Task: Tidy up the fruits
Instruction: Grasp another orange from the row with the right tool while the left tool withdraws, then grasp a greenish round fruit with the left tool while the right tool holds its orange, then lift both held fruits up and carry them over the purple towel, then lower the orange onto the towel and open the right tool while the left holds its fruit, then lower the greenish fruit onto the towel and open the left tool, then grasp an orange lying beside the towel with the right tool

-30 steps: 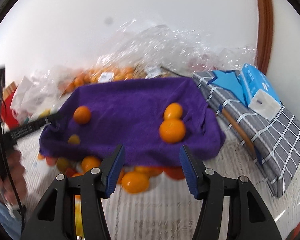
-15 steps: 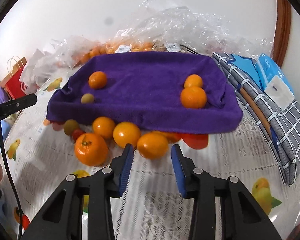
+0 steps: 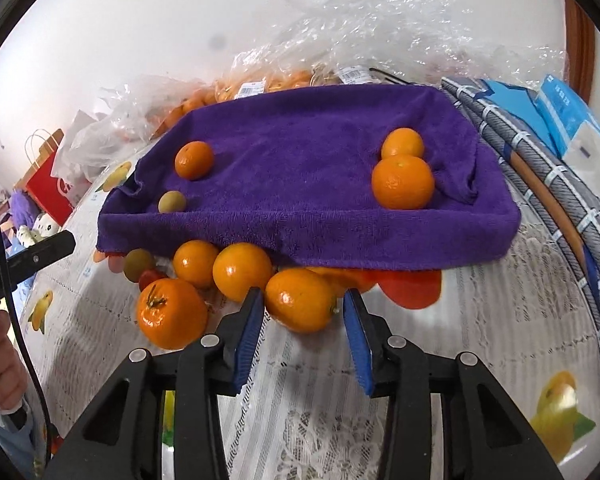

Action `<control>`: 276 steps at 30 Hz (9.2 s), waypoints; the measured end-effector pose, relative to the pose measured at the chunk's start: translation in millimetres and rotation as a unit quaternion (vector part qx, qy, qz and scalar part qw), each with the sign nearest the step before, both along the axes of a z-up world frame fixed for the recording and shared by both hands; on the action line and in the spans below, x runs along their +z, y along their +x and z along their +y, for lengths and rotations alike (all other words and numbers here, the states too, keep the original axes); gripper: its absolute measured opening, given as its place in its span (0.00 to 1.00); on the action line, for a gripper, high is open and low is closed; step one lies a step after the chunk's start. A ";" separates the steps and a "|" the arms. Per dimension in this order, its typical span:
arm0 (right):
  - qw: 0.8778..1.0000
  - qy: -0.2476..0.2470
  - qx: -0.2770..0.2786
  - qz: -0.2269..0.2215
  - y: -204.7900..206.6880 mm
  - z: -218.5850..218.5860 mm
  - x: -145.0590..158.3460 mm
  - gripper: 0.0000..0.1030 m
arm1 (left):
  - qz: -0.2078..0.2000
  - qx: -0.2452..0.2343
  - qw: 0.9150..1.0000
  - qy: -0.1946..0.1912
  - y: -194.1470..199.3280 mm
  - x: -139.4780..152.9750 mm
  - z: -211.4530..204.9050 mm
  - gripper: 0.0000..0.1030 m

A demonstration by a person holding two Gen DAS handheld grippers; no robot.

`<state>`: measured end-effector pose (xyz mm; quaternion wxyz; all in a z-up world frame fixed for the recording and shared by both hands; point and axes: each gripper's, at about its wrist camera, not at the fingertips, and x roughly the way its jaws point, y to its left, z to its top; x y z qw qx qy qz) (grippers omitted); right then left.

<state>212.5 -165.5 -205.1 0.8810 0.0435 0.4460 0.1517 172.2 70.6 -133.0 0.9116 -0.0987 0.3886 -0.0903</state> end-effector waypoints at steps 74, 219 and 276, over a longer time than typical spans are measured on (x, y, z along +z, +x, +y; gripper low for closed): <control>0.992 0.007 -0.084 -0.091 -39.4 -42.2 56.6 0.35 | -0.101 -0.007 0.995 0.001 -10.8 55.7 -30.1 0.24; 0.991 -0.035 -0.107 -0.071 -23.8 -3.8 43.5 0.64 | 0.032 0.032 0.999 0.006 33.6 4.6 -0.7 0.36; 0.998 0.011 -0.052 -0.016 -3.9 15.6 14.2 0.31 | 0.042 0.037 0.997 -0.045 27.8 -24.5 28.1 0.36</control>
